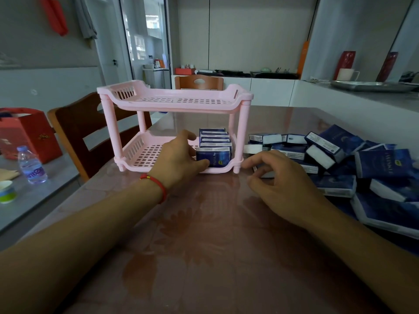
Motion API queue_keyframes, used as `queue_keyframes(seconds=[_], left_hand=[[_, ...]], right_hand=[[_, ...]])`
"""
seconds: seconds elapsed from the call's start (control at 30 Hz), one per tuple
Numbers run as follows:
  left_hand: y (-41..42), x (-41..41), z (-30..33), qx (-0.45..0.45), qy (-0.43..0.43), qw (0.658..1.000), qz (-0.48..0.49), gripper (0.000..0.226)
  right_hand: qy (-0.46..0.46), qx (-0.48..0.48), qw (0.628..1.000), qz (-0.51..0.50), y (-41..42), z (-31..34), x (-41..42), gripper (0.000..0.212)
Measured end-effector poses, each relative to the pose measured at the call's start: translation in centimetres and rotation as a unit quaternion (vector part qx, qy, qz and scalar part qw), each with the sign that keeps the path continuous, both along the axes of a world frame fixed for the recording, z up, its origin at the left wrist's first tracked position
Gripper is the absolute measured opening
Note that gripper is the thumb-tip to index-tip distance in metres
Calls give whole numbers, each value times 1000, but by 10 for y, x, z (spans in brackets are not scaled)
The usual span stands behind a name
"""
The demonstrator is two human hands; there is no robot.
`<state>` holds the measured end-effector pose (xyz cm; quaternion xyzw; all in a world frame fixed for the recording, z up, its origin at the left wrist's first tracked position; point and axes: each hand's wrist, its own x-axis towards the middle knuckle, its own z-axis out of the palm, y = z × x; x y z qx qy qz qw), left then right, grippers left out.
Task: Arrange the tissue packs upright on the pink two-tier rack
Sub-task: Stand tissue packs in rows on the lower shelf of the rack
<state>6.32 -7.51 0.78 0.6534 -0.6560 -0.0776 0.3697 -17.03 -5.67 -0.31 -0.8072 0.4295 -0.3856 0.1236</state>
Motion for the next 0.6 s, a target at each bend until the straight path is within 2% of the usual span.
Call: queue_keyframes(seconds=[0.17, 0.37, 0.47, 0.53, 0.6], left_hand=[[5, 3, 0, 2, 21, 1000, -22, 60], [13, 10, -2, 13, -11, 999, -50, 61], [19, 11, -3, -47, -90, 995, -19, 52], [28, 7, -1, -118, -164, 979, -7, 36], [39, -1, 1, -175, -200, 963, -37, 23]], right_hand=[[8, -4, 1000, 2, -1, 0, -3, 24], [26, -28, 999, 4, 0, 0, -6, 19], [76, -67, 995, -17, 2, -4, -6, 17], [123, -111, 985, -48, 6, -6, -3, 19], [154, -135, 976, -76, 14, -3, 1, 23]])
